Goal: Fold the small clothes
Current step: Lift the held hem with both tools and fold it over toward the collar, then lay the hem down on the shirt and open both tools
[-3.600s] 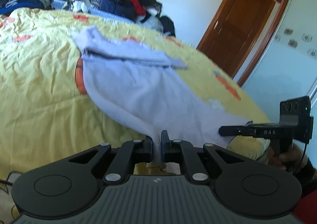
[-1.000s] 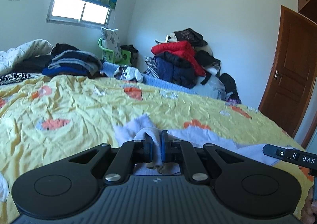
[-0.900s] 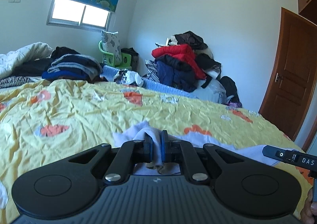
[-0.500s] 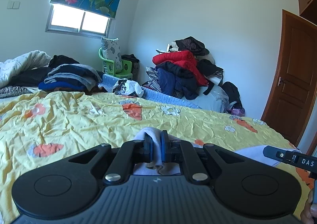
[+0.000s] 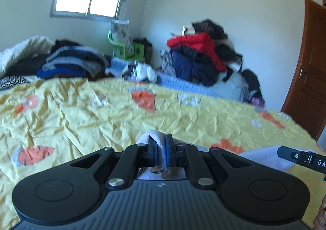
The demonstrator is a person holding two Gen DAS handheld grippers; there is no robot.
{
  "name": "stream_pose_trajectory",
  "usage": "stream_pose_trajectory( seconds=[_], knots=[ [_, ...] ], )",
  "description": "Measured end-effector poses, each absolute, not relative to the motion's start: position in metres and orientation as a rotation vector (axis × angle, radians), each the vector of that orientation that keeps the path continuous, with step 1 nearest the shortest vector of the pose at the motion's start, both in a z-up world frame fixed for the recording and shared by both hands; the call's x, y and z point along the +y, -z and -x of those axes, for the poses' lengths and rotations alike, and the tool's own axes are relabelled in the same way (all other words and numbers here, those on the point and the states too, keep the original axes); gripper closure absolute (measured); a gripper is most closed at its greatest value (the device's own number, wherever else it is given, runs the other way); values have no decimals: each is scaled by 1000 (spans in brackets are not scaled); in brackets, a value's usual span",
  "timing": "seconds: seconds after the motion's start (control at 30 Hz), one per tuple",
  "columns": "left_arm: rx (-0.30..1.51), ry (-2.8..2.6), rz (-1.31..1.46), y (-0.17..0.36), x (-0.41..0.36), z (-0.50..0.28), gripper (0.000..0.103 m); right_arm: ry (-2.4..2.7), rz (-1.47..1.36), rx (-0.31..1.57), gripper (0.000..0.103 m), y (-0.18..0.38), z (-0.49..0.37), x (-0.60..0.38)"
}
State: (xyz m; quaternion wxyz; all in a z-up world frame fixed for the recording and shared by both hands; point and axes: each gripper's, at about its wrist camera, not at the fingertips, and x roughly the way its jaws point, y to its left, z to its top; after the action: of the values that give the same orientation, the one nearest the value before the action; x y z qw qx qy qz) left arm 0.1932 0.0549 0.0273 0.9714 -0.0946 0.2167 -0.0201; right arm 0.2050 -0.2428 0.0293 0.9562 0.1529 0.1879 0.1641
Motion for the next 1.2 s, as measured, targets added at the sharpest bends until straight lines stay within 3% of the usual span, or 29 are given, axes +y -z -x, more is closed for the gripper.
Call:
stream_pose_trajectory(
  seconds=[0.2,0.3,0.6,0.8,0.83,0.87,0.9,0.93,0.97,1.1,1.2],
  knots=[
    [579,39,276,-2,67,-225,95,-325,-328,469,97,-5,-237,-240],
    [641,53,344,3,76,-235,95,-325,-365,515,88,5,-251,-243],
    [873,85,669,26,119,-278,92,-334,-504,630,72,25,-288,-258],
    [914,116,804,28,139,-289,90,-320,-558,660,57,35,-303,-265],
    [906,116,803,26,139,-290,86,-320,-558,659,56,36,-304,-265],
    [890,109,797,23,139,-291,71,-321,-557,658,56,36,-305,-264],
    [863,97,786,20,140,-292,63,-320,-555,657,55,36,-306,-264],
    [832,85,770,16,140,-293,29,-319,-556,658,53,36,-306,-264],
    [805,69,756,13,141,-294,9,-319,-564,658,52,36,-307,-263],
    [723,11,686,-2,143,-290,9,-310,-587,620,43,28,-307,-268],
    [668,5,600,-13,138,-274,9,-257,-606,526,43,16,-296,-276]
  ],
)
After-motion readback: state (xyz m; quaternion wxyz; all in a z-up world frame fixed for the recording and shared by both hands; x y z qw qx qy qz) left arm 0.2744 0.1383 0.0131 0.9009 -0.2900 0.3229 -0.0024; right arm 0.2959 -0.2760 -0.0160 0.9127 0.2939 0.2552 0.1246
